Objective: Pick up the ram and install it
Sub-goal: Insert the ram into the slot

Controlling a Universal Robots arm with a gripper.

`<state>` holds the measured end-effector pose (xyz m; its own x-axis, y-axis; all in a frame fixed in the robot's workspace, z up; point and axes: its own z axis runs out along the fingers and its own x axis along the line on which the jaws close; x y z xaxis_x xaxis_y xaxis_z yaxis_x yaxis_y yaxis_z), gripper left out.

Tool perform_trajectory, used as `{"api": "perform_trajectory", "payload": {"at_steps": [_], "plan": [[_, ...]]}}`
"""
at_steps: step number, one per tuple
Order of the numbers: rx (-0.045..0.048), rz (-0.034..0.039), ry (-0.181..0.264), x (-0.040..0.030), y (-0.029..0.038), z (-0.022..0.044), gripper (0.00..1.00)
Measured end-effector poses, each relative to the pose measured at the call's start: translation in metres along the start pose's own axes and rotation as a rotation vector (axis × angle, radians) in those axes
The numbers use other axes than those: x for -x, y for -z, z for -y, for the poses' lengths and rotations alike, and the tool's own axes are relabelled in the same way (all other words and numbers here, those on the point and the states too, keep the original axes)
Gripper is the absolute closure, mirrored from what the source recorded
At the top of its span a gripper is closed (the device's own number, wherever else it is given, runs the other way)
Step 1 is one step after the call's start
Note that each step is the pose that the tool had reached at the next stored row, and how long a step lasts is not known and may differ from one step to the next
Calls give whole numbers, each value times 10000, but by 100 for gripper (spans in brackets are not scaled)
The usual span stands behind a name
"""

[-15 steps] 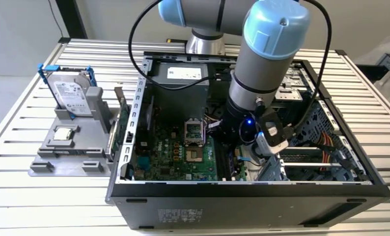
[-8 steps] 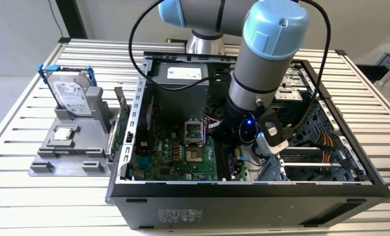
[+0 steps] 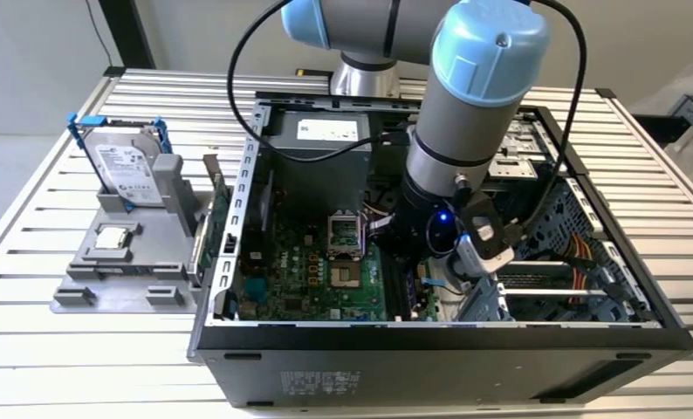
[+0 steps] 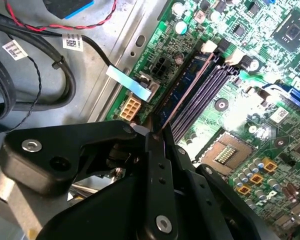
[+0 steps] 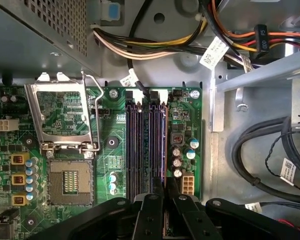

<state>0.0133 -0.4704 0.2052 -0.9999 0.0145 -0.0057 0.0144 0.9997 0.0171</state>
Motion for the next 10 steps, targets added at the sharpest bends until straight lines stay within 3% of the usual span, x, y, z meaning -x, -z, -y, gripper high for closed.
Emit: {"api": "perform_trajectory", "payload": {"at_steps": [10], "plan": [[26, -2, 57, 3, 2, 4, 100]]}}
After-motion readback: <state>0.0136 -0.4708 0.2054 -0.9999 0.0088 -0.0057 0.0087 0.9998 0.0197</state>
